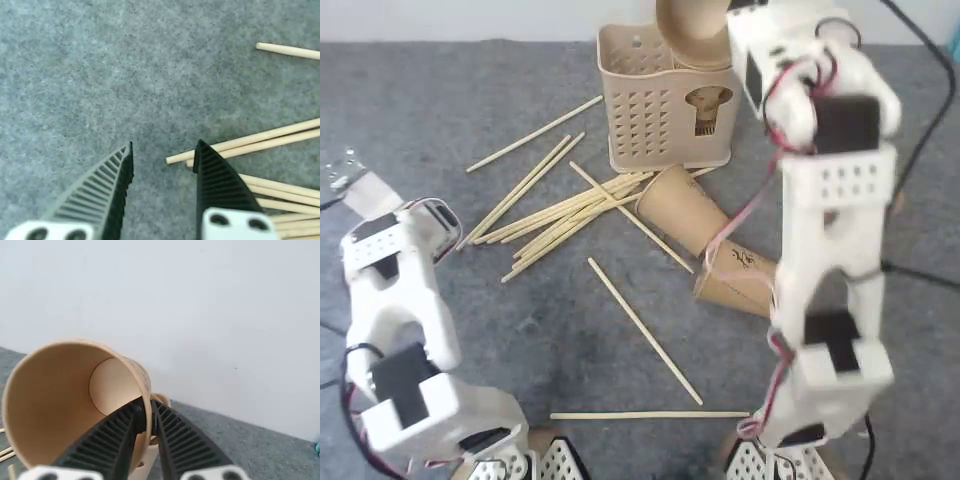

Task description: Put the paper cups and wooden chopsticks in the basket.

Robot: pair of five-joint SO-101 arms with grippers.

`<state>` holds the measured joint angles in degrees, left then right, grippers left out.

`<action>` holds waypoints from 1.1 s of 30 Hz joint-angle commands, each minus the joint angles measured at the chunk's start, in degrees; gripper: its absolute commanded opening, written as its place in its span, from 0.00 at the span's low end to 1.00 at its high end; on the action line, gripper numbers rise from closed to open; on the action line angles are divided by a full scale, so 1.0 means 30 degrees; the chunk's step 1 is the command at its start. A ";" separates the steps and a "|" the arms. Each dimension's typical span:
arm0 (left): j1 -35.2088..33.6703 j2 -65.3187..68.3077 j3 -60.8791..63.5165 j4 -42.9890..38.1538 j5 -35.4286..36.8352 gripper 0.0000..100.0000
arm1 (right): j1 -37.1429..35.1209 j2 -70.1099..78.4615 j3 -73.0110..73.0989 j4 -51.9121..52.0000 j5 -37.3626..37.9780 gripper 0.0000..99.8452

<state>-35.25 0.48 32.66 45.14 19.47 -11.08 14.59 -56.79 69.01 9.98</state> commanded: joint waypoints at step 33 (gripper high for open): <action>0.0352 -0.0234 -0.0132 -0.0674 -0.0059 0.18 | 0.1040 0.4381 -0.7297 0.2828 -0.1582 0.20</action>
<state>-34.64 0.48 32.66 44.44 19.47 -8.79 36.48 -75.60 76.92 7.52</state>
